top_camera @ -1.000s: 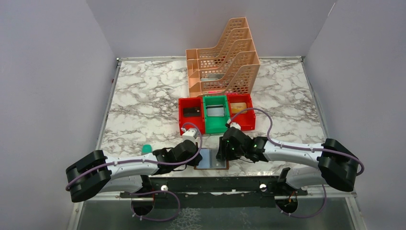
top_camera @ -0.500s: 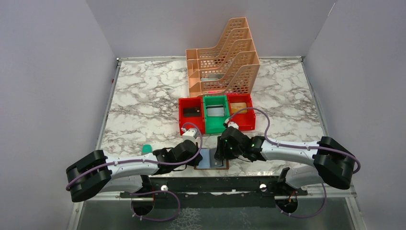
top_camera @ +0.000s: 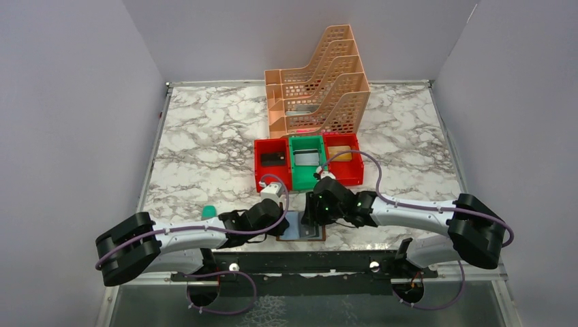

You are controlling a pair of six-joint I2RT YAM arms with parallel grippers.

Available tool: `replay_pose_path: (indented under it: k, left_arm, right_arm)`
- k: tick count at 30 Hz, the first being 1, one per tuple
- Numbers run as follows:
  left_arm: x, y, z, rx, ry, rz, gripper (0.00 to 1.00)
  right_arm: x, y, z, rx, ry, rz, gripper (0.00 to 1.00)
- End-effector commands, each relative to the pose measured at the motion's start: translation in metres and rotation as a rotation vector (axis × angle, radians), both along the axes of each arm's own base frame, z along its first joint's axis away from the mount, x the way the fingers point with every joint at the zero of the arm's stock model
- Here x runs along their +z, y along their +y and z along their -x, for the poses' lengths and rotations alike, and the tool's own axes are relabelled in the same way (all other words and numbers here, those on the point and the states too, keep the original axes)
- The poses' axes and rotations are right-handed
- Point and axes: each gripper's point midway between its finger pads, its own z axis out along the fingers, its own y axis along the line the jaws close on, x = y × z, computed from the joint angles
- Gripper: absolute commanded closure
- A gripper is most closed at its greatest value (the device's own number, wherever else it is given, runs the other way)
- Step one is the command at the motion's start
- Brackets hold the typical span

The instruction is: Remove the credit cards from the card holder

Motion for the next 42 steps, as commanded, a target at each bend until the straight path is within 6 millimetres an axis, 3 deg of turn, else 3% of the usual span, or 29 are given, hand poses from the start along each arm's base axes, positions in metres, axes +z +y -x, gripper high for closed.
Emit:
replay_pose_path:
  k: [1,9,13,20,22,25,28,32,36,40,42]
  left_arm:
    - [-0.018,0.011,0.01,-0.034,0.045,-0.079,0.91]
    - [-0.016,0.014,0.008,-0.011,0.036,-0.085,0.91]
    - [-0.01,0.023,0.004,0.026,0.022,-0.106,0.9]
    - [0.009,0.041,-0.002,0.126,-0.01,-0.082,0.87]
    - [0.015,0.048,-0.003,0.158,-0.018,-0.07,0.86]
    - [0.024,0.058,-0.004,0.207,-0.029,-0.051,0.86]
    - [0.035,0.062,-0.004,0.223,-0.044,-0.009,0.82]
    - [0.047,0.059,0.0,0.196,-0.058,0.05,0.76]
    - [0.06,0.051,0.002,0.15,-0.069,0.086,0.7]
    - [0.073,0.039,0.003,0.095,-0.089,0.12,0.66]
    - [0.08,0.028,0.003,0.059,-0.099,0.155,0.63]
  right_arm:
    - [0.02,0.016,0.005,0.081,-0.005,-0.061,0.5]
    - [0.038,0.037,0.01,0.15,-0.001,-0.158,0.5]
    - [0.042,0.051,0.012,0.164,0.02,-0.218,0.56]
    - [0.033,0.076,0.017,0.204,0.091,-0.285,0.54]
    - [0.022,0.078,0.018,0.201,0.113,-0.28,0.54]
    - [0.002,0.075,0.018,0.174,0.152,-0.241,0.53]
    - [-0.005,0.074,0.02,0.165,0.171,-0.223,0.54]
    - [0.018,0.07,0.015,0.162,0.1,-0.261,0.55]
    - [0.041,0.051,0.004,0.106,-0.009,-0.252,0.54]
    - [0.045,0.022,-0.01,-0.021,-0.098,-0.219,0.53]
    - [0.037,0.01,-0.008,-0.053,-0.111,-0.223,0.53]
